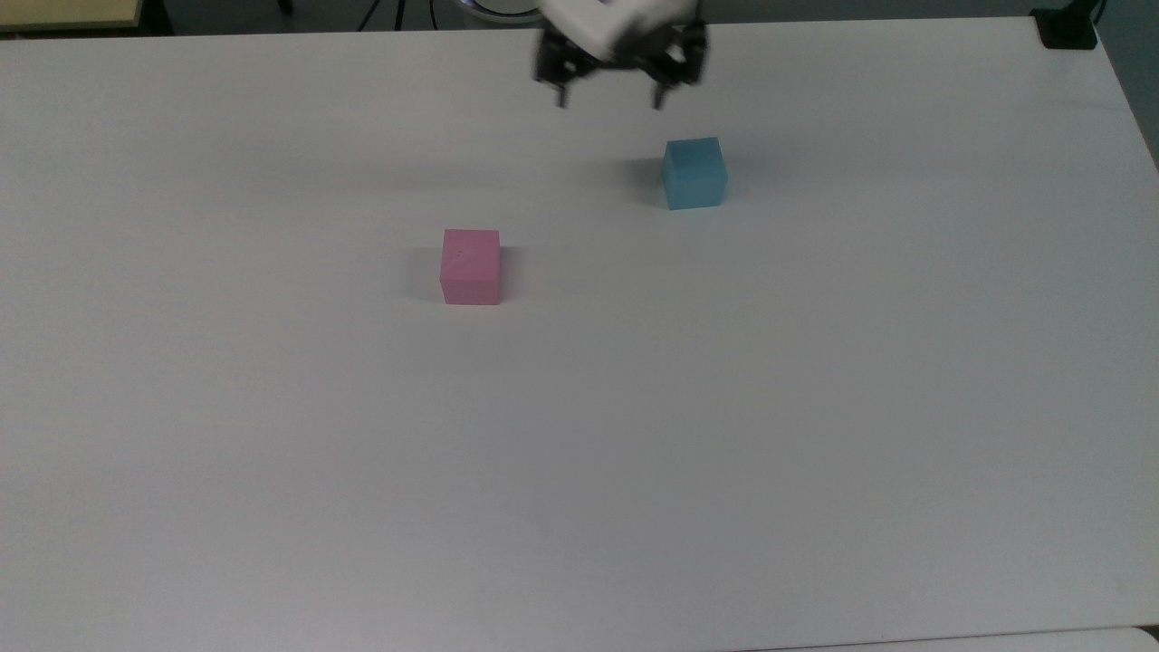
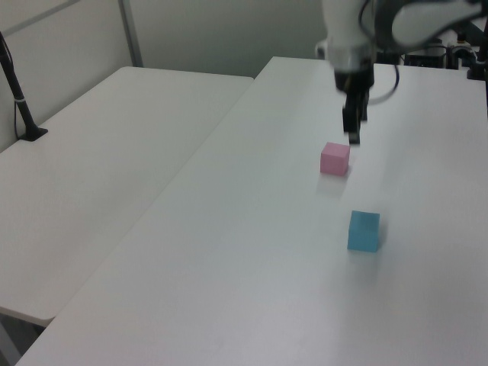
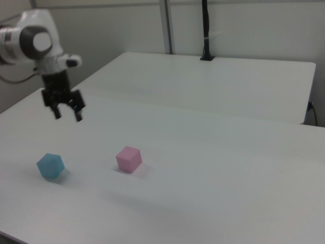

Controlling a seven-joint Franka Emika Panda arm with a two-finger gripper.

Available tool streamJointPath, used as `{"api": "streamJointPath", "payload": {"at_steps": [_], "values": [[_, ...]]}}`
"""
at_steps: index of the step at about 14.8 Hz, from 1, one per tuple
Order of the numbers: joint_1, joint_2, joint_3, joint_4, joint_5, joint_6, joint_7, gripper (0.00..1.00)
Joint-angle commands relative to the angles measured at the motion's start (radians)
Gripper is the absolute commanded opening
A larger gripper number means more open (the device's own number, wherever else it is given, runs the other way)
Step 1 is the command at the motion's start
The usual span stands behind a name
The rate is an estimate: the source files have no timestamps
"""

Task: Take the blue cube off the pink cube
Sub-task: 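Open the gripper and raise it away from the blue cube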

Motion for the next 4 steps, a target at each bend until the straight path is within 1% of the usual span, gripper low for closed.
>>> {"api": "streamJointPath", "payload": {"at_steps": [1, 4], "values": [[-0.170, -0.036, 0.024, 0.047, 0.025, -0.019, -0.080, 1.00], [-0.204, -0.041, 0.024, 0.047, 0.023, -0.016, -0.100, 1.00]]}}
